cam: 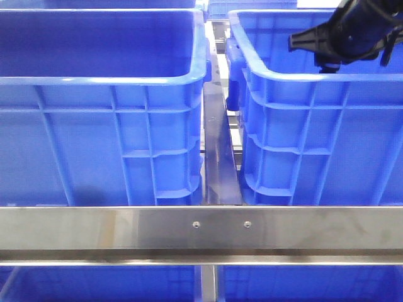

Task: Pick red and yellow buttons and place in box
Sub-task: 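Lower the red button into the empty bin and open the right gripper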

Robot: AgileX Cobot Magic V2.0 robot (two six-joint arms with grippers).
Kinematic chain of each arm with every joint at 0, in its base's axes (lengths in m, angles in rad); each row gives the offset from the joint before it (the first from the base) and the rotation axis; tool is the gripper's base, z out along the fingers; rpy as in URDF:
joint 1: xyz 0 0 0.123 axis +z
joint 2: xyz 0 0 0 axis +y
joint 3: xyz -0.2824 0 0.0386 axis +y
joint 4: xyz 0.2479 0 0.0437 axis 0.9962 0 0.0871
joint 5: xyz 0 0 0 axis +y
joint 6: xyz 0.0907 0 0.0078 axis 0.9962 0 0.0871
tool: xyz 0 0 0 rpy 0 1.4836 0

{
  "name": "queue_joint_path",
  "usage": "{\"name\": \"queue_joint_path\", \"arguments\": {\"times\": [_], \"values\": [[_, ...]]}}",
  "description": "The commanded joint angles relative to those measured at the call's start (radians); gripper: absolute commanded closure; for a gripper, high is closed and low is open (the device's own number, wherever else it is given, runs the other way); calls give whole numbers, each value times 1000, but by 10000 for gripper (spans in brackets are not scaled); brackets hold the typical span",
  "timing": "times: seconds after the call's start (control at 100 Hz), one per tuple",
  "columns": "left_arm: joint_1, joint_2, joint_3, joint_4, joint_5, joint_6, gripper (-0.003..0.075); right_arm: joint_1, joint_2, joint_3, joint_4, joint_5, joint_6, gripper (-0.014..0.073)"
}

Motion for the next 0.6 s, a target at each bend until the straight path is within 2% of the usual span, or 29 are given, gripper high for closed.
{"name": "queue_joint_path", "arguments": {"times": [0.0,0.59], "values": [[2,-2,-26,-15,-79,-12,739,-18,-29,-50,-35,-21,-10,443],[2,-2,-26,-15,-80,-12,739,-42,14,-49,-35,93,-8,439]]}}
